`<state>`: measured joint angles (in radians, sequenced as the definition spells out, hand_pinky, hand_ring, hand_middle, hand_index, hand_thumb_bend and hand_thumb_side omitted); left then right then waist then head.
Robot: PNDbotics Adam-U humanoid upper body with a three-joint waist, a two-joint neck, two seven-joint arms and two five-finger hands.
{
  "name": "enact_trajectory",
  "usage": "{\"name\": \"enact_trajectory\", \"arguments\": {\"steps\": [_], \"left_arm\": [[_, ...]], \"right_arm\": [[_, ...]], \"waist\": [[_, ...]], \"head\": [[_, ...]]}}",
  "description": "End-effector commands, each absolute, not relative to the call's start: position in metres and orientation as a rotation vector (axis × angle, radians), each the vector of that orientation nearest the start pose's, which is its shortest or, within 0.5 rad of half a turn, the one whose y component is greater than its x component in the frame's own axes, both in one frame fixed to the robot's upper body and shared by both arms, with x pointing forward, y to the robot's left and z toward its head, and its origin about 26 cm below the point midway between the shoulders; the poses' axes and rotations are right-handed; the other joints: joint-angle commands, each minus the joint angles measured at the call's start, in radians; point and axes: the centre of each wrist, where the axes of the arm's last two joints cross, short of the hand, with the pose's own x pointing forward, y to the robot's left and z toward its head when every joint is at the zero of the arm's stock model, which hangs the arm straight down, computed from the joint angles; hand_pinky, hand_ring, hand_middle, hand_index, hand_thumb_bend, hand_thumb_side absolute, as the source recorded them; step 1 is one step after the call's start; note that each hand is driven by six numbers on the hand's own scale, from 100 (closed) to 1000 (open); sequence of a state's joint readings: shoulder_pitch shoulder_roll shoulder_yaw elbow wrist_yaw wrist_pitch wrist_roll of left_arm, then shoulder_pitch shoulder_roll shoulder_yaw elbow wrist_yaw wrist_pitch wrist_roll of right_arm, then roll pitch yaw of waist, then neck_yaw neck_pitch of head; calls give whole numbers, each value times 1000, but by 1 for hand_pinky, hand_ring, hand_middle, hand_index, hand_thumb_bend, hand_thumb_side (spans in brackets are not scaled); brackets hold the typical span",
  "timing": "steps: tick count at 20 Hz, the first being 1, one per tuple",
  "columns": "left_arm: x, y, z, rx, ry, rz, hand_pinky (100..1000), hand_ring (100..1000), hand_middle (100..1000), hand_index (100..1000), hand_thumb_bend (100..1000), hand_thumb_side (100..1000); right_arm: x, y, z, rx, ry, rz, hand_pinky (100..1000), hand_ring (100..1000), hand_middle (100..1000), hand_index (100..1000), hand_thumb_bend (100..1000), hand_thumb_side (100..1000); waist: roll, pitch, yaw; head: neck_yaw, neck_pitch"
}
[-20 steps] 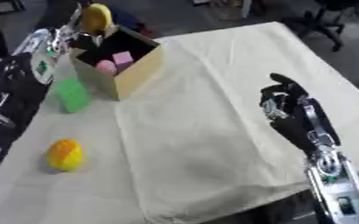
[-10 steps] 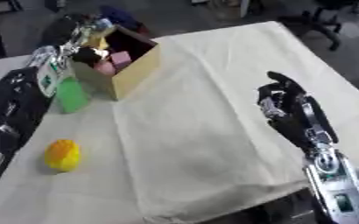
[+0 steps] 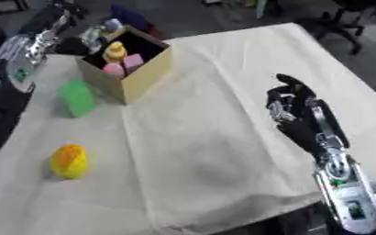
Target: Pick up objects on the table and place them in the box.
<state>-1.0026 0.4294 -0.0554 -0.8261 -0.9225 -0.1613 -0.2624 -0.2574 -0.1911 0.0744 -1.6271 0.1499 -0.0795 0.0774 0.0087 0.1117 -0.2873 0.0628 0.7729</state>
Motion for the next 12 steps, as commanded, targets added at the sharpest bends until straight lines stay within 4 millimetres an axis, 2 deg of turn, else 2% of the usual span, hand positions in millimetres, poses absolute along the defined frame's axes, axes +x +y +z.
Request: {"name": "enact_trajectory", "arguments": {"steps": [1,3,5,8,12], "left_arm": [[479,321,246,919,-1366,-1493,773,716,745,870,479,461],[475,331,248,877,-1267,-1567,769,708,743,867,535,510],[474,335,239,830,-1160,-1624,769,715,753,875,614,596],[476,334,218,769,-1019,-1692,766,718,757,877,664,636],[478,330,191,713,-930,-1725,761,717,757,879,698,658]], "right_arm": [[336,-247,88,-160,-1932,476,587,606,666,906,100,533],[335,-248,87,-162,-1930,475,587,606,666,906,100,534],[335,-248,87,-164,-1929,476,588,606,666,906,100,533],[335,-248,88,-162,-1933,474,588,606,666,905,100,533],[335,-248,88,-163,-1933,469,588,606,664,904,100,532]], "waist": [[-2,-14,10],[0,-17,19],[0,-17,26],[-2,-17,28],[-4,-16,26]], "head": [[-13,-3],[-20,-3],[-24,-3],[-25,-3],[-24,-3]]}}
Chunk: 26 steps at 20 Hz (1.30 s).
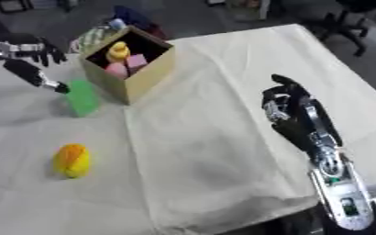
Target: Pick up objects on the table and place them in the box.
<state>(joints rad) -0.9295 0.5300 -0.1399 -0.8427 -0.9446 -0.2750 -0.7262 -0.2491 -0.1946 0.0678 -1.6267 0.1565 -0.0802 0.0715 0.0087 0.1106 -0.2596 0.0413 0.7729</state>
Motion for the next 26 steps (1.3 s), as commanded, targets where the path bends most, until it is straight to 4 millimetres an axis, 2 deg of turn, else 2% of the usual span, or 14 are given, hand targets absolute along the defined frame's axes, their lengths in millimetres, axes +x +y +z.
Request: {"name": "enact_trajectory", "arguments": {"steps": [1,3,6,8,10,12,17,23,26], "left_arm": [[478,329,185,707,-915,-1728,757,714,756,878,695,649],[478,328,175,710,-894,-1722,752,711,755,879,693,626],[478,327,161,766,-925,-1665,731,691,736,866,624,531],[477,326,154,813,-965,-1623,686,646,686,832,553,424],[477,324,149,856,-1018,-1584,617,585,606,767,443,259],[477,322,149,889,-1086,-1542,571,547,556,720,382,154],[477,317,155,930,-1225,-1448,513,495,482,652,295,149],[476,317,161,905,-1249,-1433,514,498,483,653,304,151],[476,317,167,902,-1259,-1434,488,481,464,633,264,149]], "right_arm": [[335,-248,88,-163,-1934,468,588,606,664,904,100,533],[335,-248,88,-163,-1934,466,588,606,664,904,100,533],[335,-247,87,-159,-1935,466,588,606,664,903,100,534],[335,-247,88,-157,-1936,467,587,605,662,900,100,533],[335,-247,88,-159,-1935,465,587,605,662,900,100,533],[335,-247,88,-160,-1934,464,587,605,661,899,100,533],[335,-246,87,-157,-1934,466,587,605,661,898,100,532],[335,-246,87,-158,-1934,468,587,605,661,897,100,531],[335,-247,87,-161,-1933,466,587,605,661,896,100,531]], "waist": [[-5,-15,-2],[-4,-16,-2],[-4,-15,-2],[-4,-15,-3],[-5,-15,-4],[-5,-16,-4],[-5,-19,-3],[-5,-22,-3],[-5,-24,-3]], "head": [[-3,-3],[-3,-3],[-3,-3],[-2,-3],[0,-3],[1,-3],[4,-3],[6,-3],[6,-3]]}}
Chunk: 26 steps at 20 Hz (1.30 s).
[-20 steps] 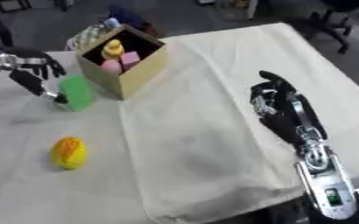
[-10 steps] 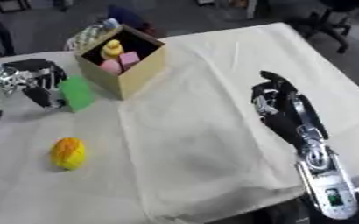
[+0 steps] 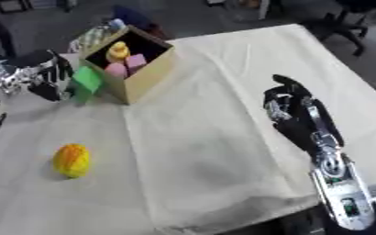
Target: Pick up objects on the table and place them in the box.
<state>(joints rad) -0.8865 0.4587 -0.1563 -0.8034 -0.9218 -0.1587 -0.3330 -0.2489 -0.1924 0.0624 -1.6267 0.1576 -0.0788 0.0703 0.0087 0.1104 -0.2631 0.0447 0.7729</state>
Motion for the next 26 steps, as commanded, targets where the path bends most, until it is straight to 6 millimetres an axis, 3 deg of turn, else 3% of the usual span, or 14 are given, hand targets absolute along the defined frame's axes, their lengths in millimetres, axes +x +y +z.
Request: {"name": "enact_trajectory", "arguments": {"steps": [1,6,12,17,20,26], "left_arm": [[475,317,169,906,-1269,-1430,486,479,462,632,258,148],[473,315,190,955,-1382,-1351,431,434,407,568,119,141],[469,309,231,1012,-1568,-1235,423,407,372,542,100,138],[474,279,258,1020,-1704,-1182,418,404,367,539,100,133],[483,255,252,1011,-1707,-1187,429,416,380,552,100,133],[500,230,201,1035,-1569,-1105,455,454,416,591,102,128]], "right_arm": [[335,-246,87,-160,-1932,466,587,605,661,895,100,531],[335,-246,87,-161,-1932,467,587,604,661,895,100,530],[335,-247,86,-162,-1927,468,587,604,661,895,100,531],[335,-245,84,-152,-1922,476,587,604,661,894,100,531],[335,-243,83,-140,-1919,482,587,604,661,894,100,532],[336,-239,84,-123,-1921,491,587,604,661,894,100,535]], "waist": [[-5,-24,1],[-6,-26,1],[-7,-28,0],[-10,-32,-7],[-13,-32,-21],[-14,-19,-63]], "head": [[3,-3],[5,-3],[9,-3],[16,-3],[28,-3],[49,-3]]}}
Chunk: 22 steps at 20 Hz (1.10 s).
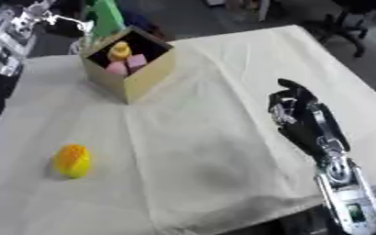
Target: Pick up objects on the table and place them in the box.
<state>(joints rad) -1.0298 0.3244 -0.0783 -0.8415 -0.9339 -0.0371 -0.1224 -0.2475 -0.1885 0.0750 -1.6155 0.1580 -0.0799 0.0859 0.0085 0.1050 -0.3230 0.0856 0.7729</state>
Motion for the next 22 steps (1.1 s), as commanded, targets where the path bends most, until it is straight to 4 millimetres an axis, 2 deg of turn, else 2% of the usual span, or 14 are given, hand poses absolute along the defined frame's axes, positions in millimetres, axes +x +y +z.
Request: {"name": "enact_trajectory", "arguments": {"steps": [1,3,6,10,12,18,21,22], "left_arm": [[501,229,193,1047,-1549,-1078,486,490,457,634,144,120],[503,228,181,1087,-1521,-1046,541,539,506,687,213,110],[503,231,176,1138,-1518,-1010,626,616,593,769,294,248],[502,241,184,1162,-1540,-988,771,765,772,886,426,606],[500,250,195,1144,-1549,-1017,801,791,806,905,442,665],[479,291,249,1094,-1601,-1152,807,791,803,893,433,623],[459,307,272,1052,-1633,-1301,789,754,750,864,441,527],[452,311,276,1022,-1643,-1359,789,754,750,864,441,520]], "right_arm": [[336,-239,84,-120,-1922,492,587,604,661,894,100,536],[337,-238,84,-117,-1922,494,587,604,660,894,100,537],[337,-239,84,-122,-1919,489,586,604,660,894,100,539],[336,-240,84,-125,-1920,487,586,604,660,894,100,541],[336,-241,83,-127,-1918,486,586,604,660,894,100,540],[335,-247,82,-157,-1912,471,587,604,660,894,100,541],[335,-248,82,-164,-1912,472,587,604,661,894,100,541],[335,-248,83,-166,-1912,472,587,604,661,894,100,540]], "waist": [[-13,-11,-10],[-13,-8,-19],[-12,-5,-22],[-8,-7,-16],[-7,-8,-9],[-1,-15,20],[3,-18,41],[4,-19,46]], "head": [[11,-3],[15,-3],[14,-3],[10,-3],[4,-3],[-6,-3],[-6,-3],[-5,-3]]}}
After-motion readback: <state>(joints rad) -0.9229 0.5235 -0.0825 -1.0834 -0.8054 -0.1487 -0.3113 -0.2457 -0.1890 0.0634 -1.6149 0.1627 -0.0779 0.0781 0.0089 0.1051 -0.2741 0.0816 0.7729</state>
